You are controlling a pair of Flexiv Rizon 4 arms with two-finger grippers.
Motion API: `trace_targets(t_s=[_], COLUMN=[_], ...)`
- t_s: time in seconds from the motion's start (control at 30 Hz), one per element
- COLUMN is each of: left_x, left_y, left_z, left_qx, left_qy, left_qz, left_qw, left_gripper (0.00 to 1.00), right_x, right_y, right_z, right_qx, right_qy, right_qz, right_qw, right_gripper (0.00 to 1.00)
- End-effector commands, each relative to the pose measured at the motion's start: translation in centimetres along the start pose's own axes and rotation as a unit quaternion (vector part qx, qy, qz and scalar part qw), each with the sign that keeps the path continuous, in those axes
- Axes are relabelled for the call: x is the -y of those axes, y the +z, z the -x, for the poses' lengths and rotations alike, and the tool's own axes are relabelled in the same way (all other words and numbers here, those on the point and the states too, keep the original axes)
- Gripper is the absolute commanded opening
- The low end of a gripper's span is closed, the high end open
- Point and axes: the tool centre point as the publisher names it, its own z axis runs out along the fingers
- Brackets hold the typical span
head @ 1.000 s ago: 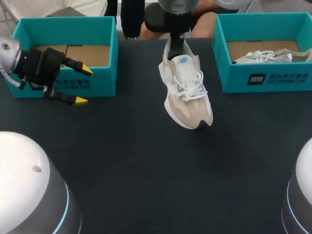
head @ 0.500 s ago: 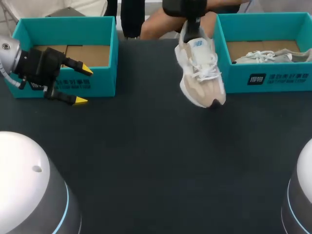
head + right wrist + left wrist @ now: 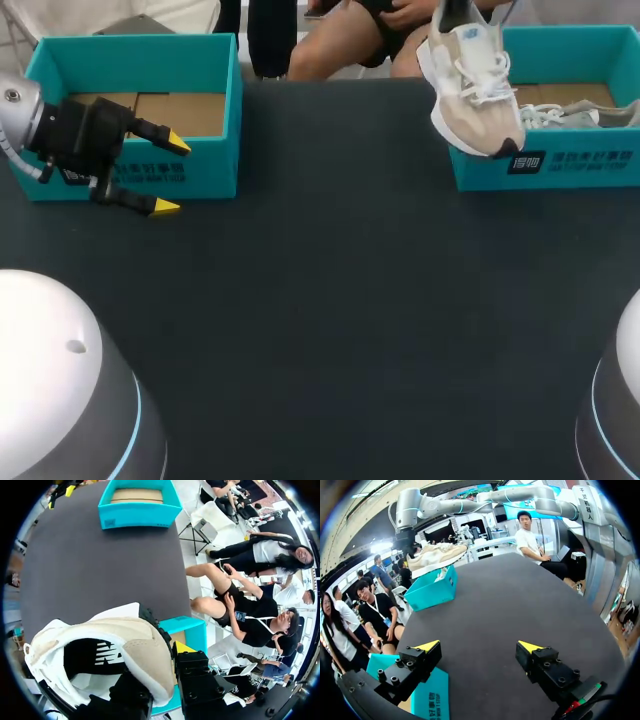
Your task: Take the shoe out of the shoebox, open the shoe tongue, remove and reinsert the insole, then place the shoe into the shoebox
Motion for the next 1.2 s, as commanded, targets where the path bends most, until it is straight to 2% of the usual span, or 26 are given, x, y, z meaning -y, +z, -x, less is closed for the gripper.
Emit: trace_targets(t_s=[0.03,0.4,0.47,0.63,0.97,1.03,1.13,1.2], left_x=[0.0,0.0,0.0,0.0,0.0,0.0,0.0,0.0], left_y=[0.0,0.0,0.0,0.0,0.0,0.0,0.0,0.0], left_z=[0.0,0.0,0.0,0.0,0.0,0.0,0.0,0.0], left_qx=[0.000,0.000,0.000,0.000,0.000,0.000,0.000,0.000], left_qy=[0.000,0.000,0.000,0.000,0.000,0.000,0.000,0.000], left_qz=[0.002,0.002,0.002,0.002,0.002,0.002,0.002,0.002], left_qw=[1.000,1.000,1.000,1.000,1.000,1.000,1.000,1.000], left_gripper=[1.00,1.00,1.00,1.00,1.00,1.00,1.00,1.00], right_x=[0.3,0.3,1.4,6.3,13.6,15.0,17.0,18.2], right_y=[0.2,0.2,0.8,1.6,3.5,4.1,5.0,5.3], right_z=[0.2,0.2,0.7,3.6,7.8,8.2,8.2,8.0], right_qx=[-0.003,-0.003,-0.012,-0.006,0.001,-0.004,-0.010,-0.018], right_qy=[-0.001,-0.001,0.006,0.046,0.064,0.063,0.063,0.058], right_qz=[0.007,0.007,0.013,-0.003,-0.054,-0.058,-0.084,-0.078], right_qw=[1.000,1.000,1.000,0.999,0.996,0.996,0.994,0.995], right_gripper=[0.00,0.00,0.00,0.00,0.00,0.00,0.00,0.00])
